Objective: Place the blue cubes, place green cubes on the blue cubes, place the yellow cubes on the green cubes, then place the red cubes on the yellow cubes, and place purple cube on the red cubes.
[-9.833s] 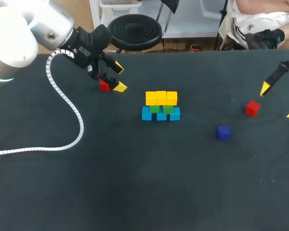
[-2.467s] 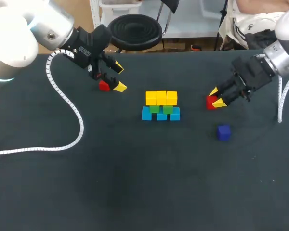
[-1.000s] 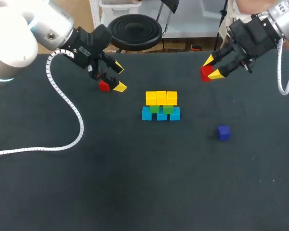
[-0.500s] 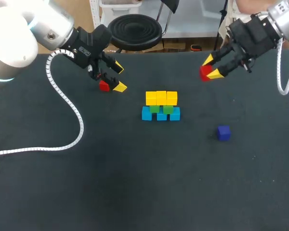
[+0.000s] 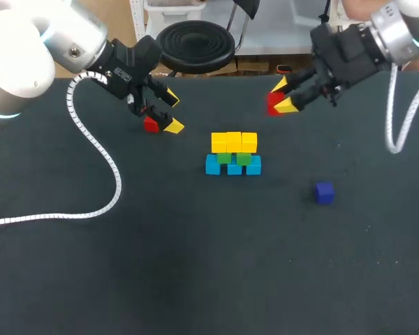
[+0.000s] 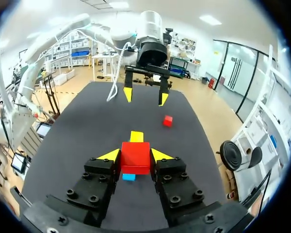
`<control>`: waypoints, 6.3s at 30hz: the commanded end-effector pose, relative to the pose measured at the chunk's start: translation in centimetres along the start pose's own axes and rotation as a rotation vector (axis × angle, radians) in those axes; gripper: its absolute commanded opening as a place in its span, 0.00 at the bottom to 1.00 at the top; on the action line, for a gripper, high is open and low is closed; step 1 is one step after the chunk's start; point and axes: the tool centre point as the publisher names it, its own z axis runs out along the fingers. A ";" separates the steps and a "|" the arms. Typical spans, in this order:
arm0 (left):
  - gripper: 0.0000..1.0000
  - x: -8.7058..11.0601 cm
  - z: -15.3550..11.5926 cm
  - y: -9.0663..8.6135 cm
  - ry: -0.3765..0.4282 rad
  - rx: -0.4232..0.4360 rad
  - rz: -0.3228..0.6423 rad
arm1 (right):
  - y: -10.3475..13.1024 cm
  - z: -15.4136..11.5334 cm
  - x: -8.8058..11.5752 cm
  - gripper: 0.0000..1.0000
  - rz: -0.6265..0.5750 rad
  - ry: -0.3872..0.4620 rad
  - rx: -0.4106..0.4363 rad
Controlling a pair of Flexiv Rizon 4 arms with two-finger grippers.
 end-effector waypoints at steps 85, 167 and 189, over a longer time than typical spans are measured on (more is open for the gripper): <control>1.00 0.0 0.0 0.0 -0.001 -0.001 0.001 | 3.2 6.2 1.8 0.00 0.214 0.025 -0.010; 1.00 0.0 0.0 0.0 -0.001 -0.001 0.001 | -0.1 8.0 2.5 0.00 0.190 0.060 -0.029; 1.00 0.0 0.0 0.0 -0.001 -0.001 0.001 | -0.4 8.2 2.5 0.00 0.195 0.069 -0.030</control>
